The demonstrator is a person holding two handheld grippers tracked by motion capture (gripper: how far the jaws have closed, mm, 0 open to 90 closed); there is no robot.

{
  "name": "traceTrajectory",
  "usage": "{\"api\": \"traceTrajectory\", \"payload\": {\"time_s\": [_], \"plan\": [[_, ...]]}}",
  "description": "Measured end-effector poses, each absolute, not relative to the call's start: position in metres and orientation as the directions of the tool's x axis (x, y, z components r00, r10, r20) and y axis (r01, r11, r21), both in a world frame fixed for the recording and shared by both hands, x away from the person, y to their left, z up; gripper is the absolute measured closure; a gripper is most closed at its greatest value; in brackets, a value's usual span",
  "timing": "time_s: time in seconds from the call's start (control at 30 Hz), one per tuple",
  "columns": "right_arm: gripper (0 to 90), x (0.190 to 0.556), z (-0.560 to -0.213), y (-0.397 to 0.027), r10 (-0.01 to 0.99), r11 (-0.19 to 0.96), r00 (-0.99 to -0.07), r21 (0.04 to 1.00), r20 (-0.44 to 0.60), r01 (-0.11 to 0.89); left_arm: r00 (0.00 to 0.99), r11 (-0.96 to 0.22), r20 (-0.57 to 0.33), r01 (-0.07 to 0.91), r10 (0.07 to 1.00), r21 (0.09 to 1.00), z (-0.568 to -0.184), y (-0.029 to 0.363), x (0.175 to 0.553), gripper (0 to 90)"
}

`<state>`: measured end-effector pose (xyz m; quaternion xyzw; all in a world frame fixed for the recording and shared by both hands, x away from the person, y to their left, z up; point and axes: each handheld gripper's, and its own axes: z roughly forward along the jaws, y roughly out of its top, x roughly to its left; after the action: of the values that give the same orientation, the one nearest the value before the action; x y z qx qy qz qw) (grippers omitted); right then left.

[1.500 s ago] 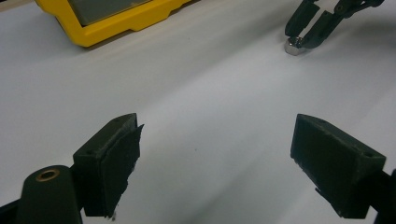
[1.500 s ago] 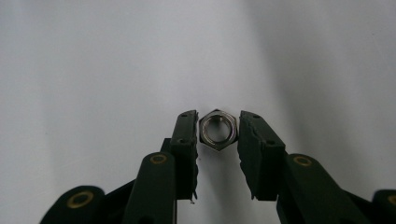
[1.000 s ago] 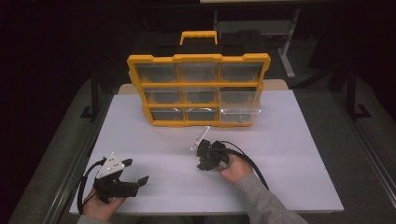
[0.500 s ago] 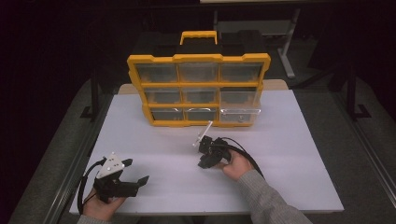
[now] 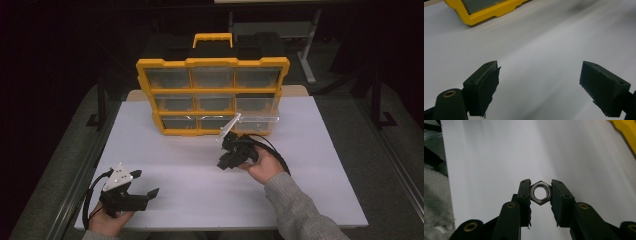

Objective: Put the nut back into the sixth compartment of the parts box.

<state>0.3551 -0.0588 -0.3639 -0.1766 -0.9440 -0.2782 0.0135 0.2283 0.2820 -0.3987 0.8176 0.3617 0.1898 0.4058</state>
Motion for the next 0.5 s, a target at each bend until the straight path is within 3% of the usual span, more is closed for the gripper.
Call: {"api": "traceTrajectory", "payload": {"time_s": [0.5], "plan": [[69.1,0.366,-0.310,-0.073,0.322,0.758,-0.940,0.564,0.113,0.327,0.665,-0.413,0.023,0.436,0.747,0.800,-0.398,0.283,0.228,15.2]]}}
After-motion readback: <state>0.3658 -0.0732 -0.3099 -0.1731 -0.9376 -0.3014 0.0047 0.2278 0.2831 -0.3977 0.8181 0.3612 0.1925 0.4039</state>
